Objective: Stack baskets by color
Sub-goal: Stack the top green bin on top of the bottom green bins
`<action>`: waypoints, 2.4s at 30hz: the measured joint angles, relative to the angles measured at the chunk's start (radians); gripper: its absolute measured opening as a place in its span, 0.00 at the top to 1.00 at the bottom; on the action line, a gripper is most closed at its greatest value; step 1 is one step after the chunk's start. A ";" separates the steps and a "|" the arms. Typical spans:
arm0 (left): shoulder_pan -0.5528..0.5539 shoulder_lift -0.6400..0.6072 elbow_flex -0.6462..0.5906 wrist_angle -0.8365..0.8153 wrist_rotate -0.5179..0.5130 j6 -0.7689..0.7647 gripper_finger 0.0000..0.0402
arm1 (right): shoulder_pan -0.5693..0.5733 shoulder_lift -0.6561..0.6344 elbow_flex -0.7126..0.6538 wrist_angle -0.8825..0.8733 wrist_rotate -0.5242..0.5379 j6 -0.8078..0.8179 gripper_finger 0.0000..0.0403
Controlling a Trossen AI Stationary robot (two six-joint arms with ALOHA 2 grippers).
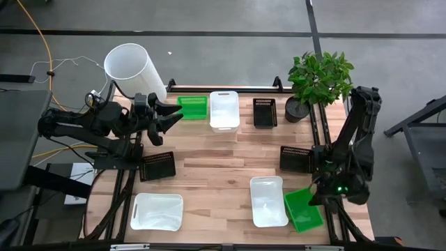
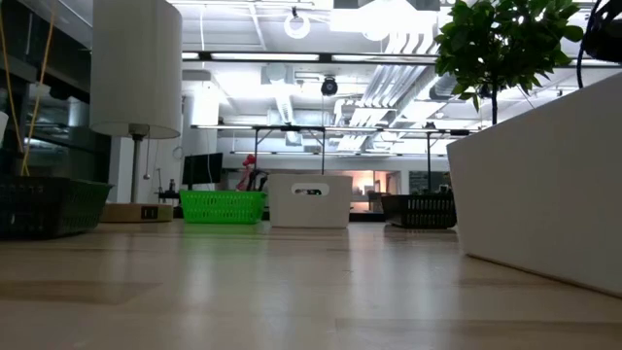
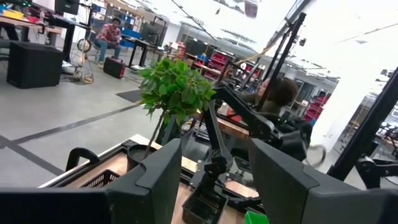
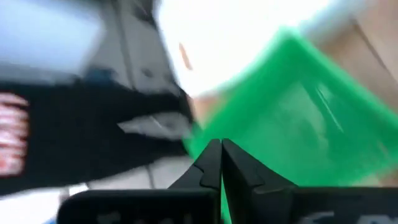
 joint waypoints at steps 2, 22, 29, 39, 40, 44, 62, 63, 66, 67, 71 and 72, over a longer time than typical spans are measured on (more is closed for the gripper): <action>0.000 0.000 0.000 -0.001 -0.001 0.011 0.56 | -0.026 -0.020 0.034 0.000 0.117 -0.039 1.00; 0.000 0.000 0.000 -0.185 0.196 -0.031 0.56 | -0.797 0.256 0.114 0.779 0.082 -1.114 1.00; 0.000 -0.002 -0.013 -0.176 0.202 0.034 0.56 | -0.987 0.301 0.115 0.986 -0.122 -1.212 1.00; 0.000 0.004 -0.066 -0.166 0.149 0.021 0.56 | -1.013 0.297 0.115 0.988 -0.167 -1.202 1.00; 0.000 0.014 -0.066 -0.167 0.125 0.021 0.56 | -1.013 0.297 0.115 0.988 -0.167 -1.202 1.00; 0.022 0.099 -0.047 -0.203 0.052 0.071 0.56 | -1.012 0.297 0.115 0.988 -0.167 -1.199 1.00; 0.454 0.771 0.134 -0.680 0.091 0.501 0.56 | -1.012 0.297 0.115 0.987 -0.148 -1.191 1.00; 0.467 0.794 0.135 -0.666 0.065 0.518 0.56 | -1.012 0.297 0.115 0.987 -0.148 -1.191 1.00; 0.504 0.847 0.135 -0.622 0.031 0.548 0.56 | -1.012 0.297 0.115 0.986 -0.148 -1.191 1.00; 0.515 0.858 0.135 -0.614 0.033 0.551 0.56 | -1.012 0.297 0.115 0.987 -0.148 -1.191 1.00; 0.550 0.905 0.137 -0.600 0.039 0.567 0.56 | -1.012 0.297 0.115 0.986 -0.148 -1.191 1.00; 0.558 0.915 0.137 -0.599 0.038 0.567 0.56 | -1.012 0.297 0.115 0.986 -0.147 -1.191 1.00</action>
